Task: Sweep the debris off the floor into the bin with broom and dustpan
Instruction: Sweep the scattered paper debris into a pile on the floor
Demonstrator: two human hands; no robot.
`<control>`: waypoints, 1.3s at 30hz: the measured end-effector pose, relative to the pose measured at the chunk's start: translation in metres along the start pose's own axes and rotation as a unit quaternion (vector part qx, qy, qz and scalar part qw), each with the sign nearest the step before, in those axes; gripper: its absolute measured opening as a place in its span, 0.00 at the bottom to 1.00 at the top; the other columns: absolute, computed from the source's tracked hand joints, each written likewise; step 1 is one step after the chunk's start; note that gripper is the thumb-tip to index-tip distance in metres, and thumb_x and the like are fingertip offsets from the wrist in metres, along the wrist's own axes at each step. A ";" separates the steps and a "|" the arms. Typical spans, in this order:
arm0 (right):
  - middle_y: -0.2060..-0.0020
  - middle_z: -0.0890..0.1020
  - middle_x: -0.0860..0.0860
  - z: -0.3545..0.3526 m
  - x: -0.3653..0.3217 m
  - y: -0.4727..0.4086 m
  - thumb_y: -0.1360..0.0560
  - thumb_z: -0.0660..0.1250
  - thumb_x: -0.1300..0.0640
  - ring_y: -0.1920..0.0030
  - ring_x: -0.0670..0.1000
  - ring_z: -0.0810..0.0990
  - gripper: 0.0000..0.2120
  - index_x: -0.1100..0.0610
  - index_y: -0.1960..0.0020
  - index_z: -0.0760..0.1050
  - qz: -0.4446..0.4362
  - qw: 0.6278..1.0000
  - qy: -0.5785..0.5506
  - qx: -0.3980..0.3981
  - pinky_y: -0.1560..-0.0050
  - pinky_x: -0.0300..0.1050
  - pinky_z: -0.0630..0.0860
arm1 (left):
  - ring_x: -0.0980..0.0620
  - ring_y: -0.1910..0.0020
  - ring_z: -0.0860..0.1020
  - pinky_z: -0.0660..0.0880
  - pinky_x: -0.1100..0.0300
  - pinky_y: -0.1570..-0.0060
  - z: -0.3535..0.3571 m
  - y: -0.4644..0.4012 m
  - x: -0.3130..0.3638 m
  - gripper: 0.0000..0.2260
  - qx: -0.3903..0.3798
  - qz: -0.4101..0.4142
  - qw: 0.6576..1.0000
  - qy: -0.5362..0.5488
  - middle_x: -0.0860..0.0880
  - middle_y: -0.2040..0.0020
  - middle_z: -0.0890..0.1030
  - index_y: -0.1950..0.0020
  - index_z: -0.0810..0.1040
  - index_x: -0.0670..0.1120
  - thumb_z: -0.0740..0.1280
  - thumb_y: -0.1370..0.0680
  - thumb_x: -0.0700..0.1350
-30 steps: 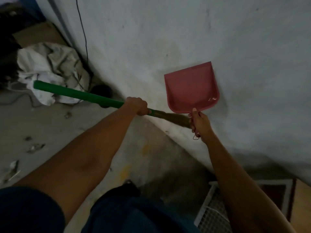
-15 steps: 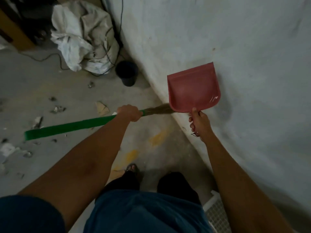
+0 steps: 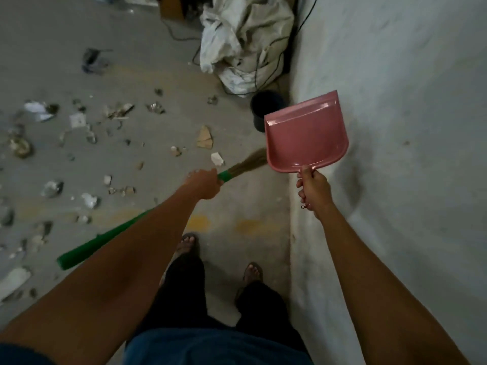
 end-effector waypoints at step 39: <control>0.58 0.84 0.51 0.146 0.417 -0.317 0.14 0.58 0.38 0.75 0.47 0.72 0.22 0.55 0.49 0.78 0.128 0.990 0.046 0.018 0.77 0.40 0.70 | 0.32 0.42 0.78 0.77 0.40 0.41 0.542 -0.255 0.036 0.33 -0.209 0.030 0.976 0.056 0.36 0.37 0.74 0.14 0.43 0.58 0.57 0.14 0.45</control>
Point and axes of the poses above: each hand's wrist, its own y-axis away from the middle knuckle, its own z-axis out of the palm, x = y × z, the point moved 5 cm from there along -y, towards the middle knuckle
